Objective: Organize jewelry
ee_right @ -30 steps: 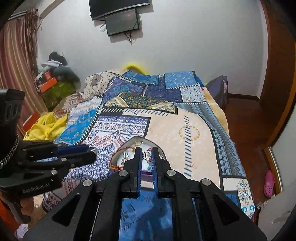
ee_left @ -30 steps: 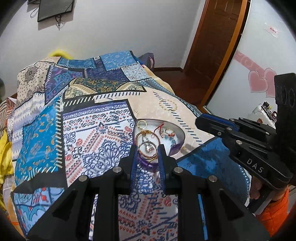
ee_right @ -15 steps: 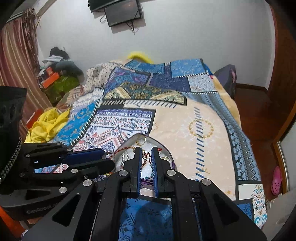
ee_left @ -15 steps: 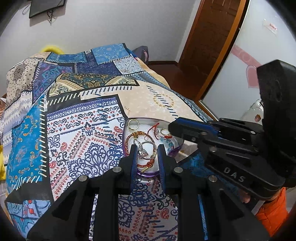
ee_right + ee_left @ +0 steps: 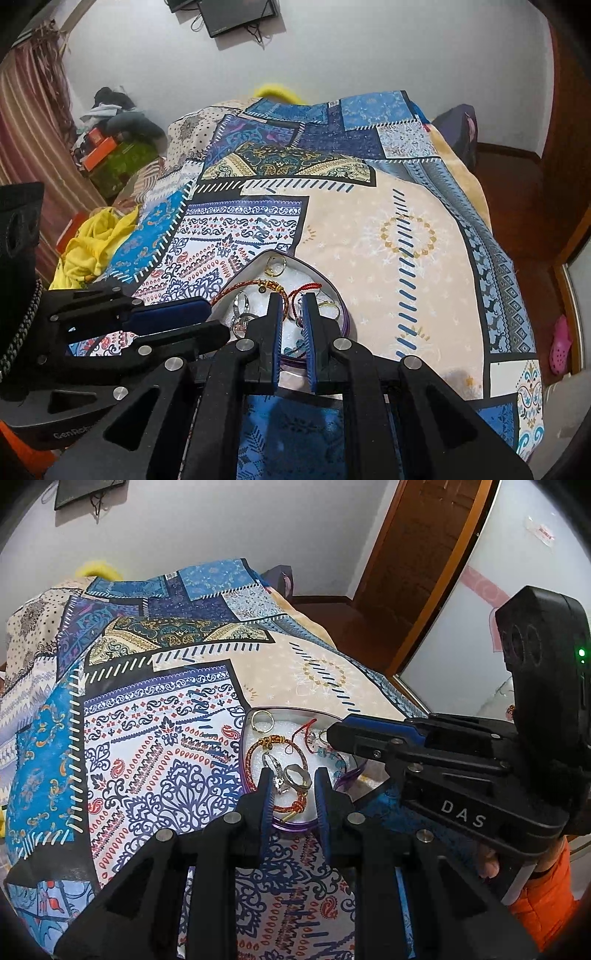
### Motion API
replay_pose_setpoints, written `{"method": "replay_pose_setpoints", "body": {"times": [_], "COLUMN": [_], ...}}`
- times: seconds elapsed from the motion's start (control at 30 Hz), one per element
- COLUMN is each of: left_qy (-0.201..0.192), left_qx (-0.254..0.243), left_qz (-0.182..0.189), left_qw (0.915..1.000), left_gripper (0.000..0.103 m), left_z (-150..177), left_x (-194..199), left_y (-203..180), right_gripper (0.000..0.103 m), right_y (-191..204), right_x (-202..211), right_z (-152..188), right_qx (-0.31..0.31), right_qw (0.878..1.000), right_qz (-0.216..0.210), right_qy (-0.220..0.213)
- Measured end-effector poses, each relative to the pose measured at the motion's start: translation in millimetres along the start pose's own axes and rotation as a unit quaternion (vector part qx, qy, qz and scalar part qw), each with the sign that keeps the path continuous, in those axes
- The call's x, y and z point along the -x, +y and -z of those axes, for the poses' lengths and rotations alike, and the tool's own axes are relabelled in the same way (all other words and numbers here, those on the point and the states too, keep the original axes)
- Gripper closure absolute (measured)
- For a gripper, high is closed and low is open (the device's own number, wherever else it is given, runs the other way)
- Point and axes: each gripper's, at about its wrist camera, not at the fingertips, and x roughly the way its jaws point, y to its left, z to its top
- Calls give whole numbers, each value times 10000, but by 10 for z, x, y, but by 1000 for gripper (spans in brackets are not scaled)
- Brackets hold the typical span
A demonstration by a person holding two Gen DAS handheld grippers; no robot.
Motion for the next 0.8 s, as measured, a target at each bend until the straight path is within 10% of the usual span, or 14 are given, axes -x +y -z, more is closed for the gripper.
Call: {"method": "replay_pose_setpoints", "body": {"times": [0.47, 0.8], "left_qy": [-835, -2365], "left_qx": [1, -336], "left_qz": [-398, -783], "left_qw": [9957, 9679], "left_gripper": [75, 56], "left_z": [-34, 21], "left_x": [791, 2000], "left_y": [-89, -515], "right_gripper": [79, 79], "right_y": [222, 719], "right_x": [727, 1864], "right_z": [-46, 50], "right_qx": [89, 342], "right_qw": [9950, 9624], "right_qz": [275, 477], "right_qy": [-957, -2650]}}
